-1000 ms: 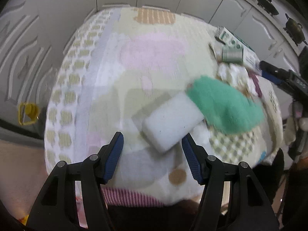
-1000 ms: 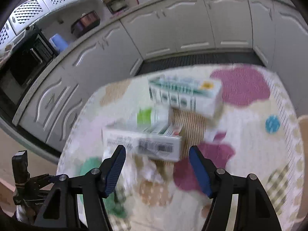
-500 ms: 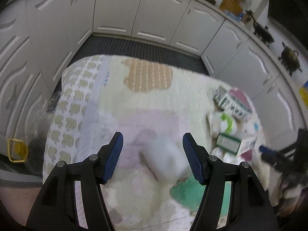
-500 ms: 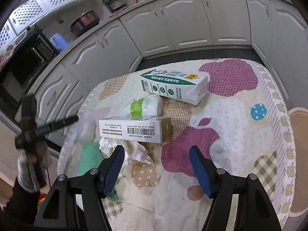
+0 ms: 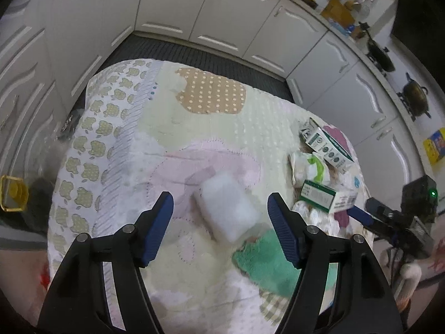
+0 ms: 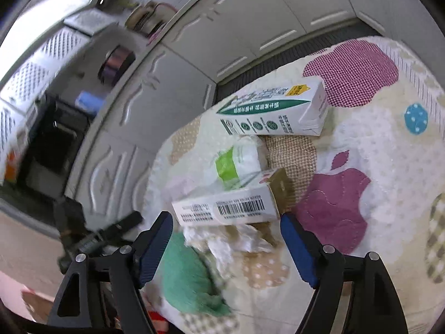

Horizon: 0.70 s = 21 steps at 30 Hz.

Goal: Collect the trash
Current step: 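Grasp the small gold box with the right tool while the left tool grasps the white sponge, then carry the gold box and white sponge over the beige bin and open both tools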

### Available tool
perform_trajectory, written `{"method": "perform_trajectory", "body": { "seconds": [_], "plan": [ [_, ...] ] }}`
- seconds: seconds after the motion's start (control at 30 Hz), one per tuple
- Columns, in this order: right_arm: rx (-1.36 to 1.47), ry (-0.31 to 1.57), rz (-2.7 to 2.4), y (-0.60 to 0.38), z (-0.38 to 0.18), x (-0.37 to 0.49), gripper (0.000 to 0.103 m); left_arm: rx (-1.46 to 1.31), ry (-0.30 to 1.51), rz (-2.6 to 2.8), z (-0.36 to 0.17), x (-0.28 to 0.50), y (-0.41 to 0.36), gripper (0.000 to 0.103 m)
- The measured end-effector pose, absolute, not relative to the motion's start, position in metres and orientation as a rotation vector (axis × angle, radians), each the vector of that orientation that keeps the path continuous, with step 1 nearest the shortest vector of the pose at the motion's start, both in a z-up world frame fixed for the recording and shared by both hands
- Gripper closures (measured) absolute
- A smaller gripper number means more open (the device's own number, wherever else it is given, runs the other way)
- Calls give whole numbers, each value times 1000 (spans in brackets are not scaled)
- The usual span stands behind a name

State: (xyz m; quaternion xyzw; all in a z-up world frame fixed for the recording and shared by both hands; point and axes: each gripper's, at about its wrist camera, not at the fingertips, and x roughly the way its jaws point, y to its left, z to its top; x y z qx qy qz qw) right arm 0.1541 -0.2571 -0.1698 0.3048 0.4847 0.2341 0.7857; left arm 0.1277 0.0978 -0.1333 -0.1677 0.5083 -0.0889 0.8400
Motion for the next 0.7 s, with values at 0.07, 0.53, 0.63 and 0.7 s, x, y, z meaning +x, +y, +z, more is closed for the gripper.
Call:
{"method": "perform_trajectory", "body": {
  "seconds": [0.07, 0.53, 0.63, 0.7],
  "plan": [
    [716, 1042, 490, -259, -170, 157, 16, -347, 1087, -146, -138, 133, 92, 33],
    [749, 1151, 446, -237, -187, 186, 61, -218, 1123, -64, -168, 152, 60, 48],
    [744, 1100, 481, -241, -180, 182, 69, -204, 1123, -81, -168, 150, 58, 61],
    [731, 1075, 510, -246, -174, 178, 72, -242, 1131, -105, -167, 148, 63, 64]
  ]
}}
